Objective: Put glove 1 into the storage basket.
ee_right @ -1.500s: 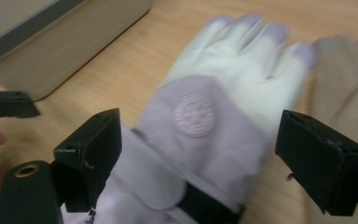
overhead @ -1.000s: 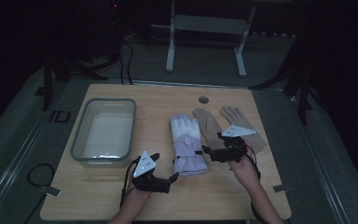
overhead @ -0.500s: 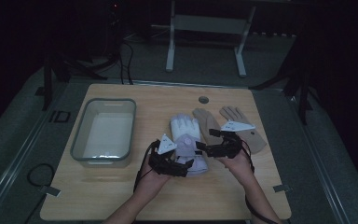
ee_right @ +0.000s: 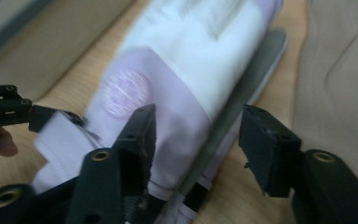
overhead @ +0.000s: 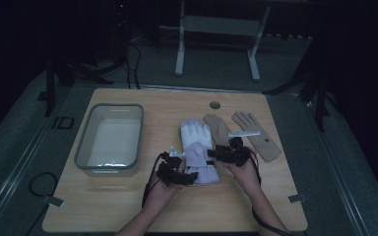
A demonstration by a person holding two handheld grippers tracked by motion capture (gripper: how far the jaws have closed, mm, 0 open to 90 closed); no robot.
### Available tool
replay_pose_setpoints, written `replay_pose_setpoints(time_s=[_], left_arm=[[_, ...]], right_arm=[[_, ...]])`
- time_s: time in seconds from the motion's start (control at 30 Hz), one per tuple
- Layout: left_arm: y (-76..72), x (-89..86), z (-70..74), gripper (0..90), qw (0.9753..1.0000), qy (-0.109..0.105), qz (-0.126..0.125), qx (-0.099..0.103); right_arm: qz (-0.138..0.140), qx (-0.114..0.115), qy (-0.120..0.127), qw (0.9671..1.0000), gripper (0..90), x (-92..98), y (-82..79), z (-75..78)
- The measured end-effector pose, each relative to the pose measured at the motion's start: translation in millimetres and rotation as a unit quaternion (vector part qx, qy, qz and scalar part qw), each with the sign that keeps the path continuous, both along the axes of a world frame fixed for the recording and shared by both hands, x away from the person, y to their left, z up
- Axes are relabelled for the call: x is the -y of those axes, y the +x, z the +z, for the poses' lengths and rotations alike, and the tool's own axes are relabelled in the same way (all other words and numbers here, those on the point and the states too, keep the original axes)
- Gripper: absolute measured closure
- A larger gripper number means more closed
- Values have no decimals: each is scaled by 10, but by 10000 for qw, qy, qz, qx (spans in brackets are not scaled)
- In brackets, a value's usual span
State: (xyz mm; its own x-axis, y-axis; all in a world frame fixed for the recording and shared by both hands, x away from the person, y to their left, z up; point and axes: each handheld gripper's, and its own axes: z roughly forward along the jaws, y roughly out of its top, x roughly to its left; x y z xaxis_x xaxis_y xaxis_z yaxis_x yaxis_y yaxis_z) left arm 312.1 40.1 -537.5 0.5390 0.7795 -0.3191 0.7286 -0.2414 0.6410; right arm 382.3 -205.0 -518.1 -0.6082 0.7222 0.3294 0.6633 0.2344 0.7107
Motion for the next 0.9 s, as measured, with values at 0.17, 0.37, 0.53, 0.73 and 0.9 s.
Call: replay_pose_setpoints(time_s=[0.17, 0.37, 0.53, 0.73, 0.9], left_arm=[[53, -80, -143, 316, 9989, -336, -198, -264], [109, -111, -211, 433, 9964, -595, -431, -412], [145, -139, -226, 500, 9950, -667, -573, -471], [124, -132, -202, 674, 9951, -692, -488, -516], [143, -139, -168, 725, 9942, -707, -527, -622]], right_arm=[[205, -676, 241, 9972, 435, -6, 93, -225], [244, -1157, 505, 9917, 422, 39, 189, -377], [405, -1203, 600, 9901, 593, 15, 194, -402], [409, -636, 23, 9971, 750, -100, 83, -300], [411, -322, -435, 9977, 786, -187, 7, -191]])
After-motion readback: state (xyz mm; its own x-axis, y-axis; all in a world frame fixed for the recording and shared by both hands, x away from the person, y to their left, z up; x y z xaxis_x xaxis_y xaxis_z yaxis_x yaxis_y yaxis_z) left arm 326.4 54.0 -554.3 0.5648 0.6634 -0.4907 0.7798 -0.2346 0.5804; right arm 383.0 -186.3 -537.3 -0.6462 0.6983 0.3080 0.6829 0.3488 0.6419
